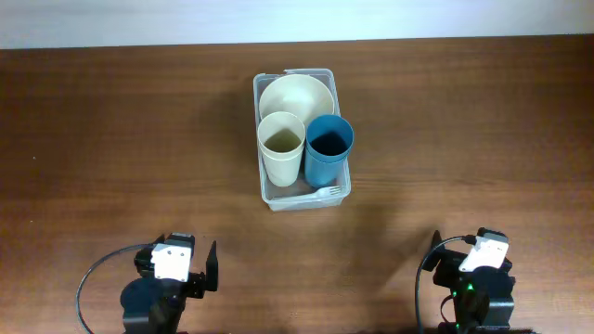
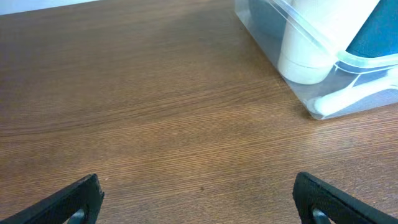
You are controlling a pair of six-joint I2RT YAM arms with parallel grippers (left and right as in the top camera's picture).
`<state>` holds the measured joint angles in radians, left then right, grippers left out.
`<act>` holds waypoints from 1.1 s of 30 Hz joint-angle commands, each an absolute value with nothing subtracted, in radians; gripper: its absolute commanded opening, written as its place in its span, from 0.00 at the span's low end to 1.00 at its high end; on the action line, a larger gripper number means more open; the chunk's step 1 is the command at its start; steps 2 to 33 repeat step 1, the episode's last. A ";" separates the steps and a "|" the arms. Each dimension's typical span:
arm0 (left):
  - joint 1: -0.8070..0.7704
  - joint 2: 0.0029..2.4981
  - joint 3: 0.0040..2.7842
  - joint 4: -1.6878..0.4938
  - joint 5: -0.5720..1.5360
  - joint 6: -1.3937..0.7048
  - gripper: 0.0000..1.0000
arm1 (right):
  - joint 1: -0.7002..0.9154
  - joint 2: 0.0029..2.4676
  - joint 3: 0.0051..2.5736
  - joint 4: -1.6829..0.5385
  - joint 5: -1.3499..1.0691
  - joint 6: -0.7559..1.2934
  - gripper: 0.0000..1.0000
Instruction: Pack container
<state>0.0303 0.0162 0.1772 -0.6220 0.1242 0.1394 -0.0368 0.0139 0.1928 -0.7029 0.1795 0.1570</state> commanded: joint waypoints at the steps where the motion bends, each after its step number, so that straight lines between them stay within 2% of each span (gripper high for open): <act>1: 0.028 0.005 0.168 -0.622 0.138 0.159 0.99 | -0.041 0.003 0.188 -0.703 0.192 0.157 0.99; 33: 0.028 0.005 0.168 -0.622 0.138 0.159 0.99 | -0.041 0.003 0.188 -0.703 0.192 0.157 0.99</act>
